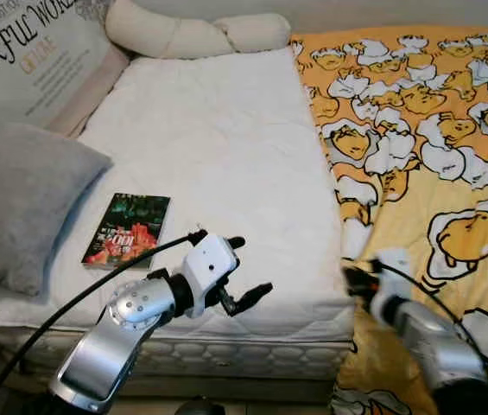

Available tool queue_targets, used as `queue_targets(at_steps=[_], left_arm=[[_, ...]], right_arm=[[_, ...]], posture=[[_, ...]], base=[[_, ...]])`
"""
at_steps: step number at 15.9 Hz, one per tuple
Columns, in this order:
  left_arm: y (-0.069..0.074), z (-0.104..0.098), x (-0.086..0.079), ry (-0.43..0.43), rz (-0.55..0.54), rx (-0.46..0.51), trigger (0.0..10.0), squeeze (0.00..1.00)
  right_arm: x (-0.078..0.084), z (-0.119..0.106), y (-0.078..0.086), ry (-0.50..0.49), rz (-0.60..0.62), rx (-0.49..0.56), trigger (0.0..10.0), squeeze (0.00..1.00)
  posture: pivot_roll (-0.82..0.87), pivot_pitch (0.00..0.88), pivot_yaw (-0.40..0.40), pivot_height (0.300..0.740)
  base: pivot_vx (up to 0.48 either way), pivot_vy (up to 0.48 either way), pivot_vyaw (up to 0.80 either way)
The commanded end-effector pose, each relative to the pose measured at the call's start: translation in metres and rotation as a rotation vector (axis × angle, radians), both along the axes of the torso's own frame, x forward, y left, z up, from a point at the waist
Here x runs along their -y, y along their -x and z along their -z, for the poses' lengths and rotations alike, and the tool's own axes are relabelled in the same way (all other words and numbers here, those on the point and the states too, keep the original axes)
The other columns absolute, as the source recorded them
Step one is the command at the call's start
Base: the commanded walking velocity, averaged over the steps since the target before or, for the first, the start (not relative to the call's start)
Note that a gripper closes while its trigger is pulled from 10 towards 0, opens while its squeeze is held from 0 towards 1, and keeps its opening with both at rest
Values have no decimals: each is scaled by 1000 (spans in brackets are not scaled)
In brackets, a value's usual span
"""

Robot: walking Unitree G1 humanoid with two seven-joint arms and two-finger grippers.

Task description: Clean up the room

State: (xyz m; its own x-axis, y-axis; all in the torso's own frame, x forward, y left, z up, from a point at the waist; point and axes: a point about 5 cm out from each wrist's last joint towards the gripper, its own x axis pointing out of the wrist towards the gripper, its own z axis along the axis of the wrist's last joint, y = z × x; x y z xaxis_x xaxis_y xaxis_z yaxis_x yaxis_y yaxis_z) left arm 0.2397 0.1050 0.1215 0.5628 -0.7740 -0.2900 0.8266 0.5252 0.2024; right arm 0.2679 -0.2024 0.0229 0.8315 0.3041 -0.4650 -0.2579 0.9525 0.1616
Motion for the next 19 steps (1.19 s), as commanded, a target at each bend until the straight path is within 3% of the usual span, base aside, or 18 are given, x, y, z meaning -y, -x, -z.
queue_targets(at_steps=[1, 6, 9, 10, 11, 12, 13, 15, 19], left_arm=[[-5, -1, -6, -20, -21, 14, 10000, 0], [-9, -2, -8, -12, -50, 30, 10000, 0], [-14, -2, -16, 119, -253, 21, 10000, 0], [-15, -1, -25, 164, -416, 57, 10000, 0], [-14, -1, -27, 168, -440, 64, 10000, 0], [-13, 0, -28, 178, -470, 68, 10000, 0], [-12, 0, -30, 198, -531, 74, 10000, 0], [-10, 7, -46, 197, -740, 62, 10000, 0], [-7, 8, -63, 204, -871, 93, 10000, 0]], right_arm=[[-4, -1, -3, -29, -16, 14, 10000, 1000], [-7, -6, 6, -38, -34, 59, 10000, 1000], [-7, -45, 9, -76, 68, 245, 10000, 1000], [-19, -78, 4, -136, 147, 386, 10000, 1000], [-23, -83, 4, -175, 143, 399, 10000, 1000], [-28, -88, 1, -152, 139, 430, 10000, 329], [-37, -95, 2, -114, 125, 464, 10000, 0], [-47, -85, 14, -63, 130, 421, 10000, 0], [-58, -76, 19, 22, 77, 360, 10000, 0]], posture=[[53, 0, 76, 740], [24, 0, 62, 740], [-26, 0, 62, 740], [-54, 0, 64, 740], [-57, 0, 64, 740], [-51, 0, 61, 740], [-44, 0, 53, 740], [-26, 0, 29, 740], [-21, 0, 17, 740]], base=[[0, 0, 0], [0, 0, 0], [0, 0, 0], [0, 0, -744], [0, 0, -744], [0, 0, -763], [0, 0, -763], [0, 0, -763], [0, 0, -172]])
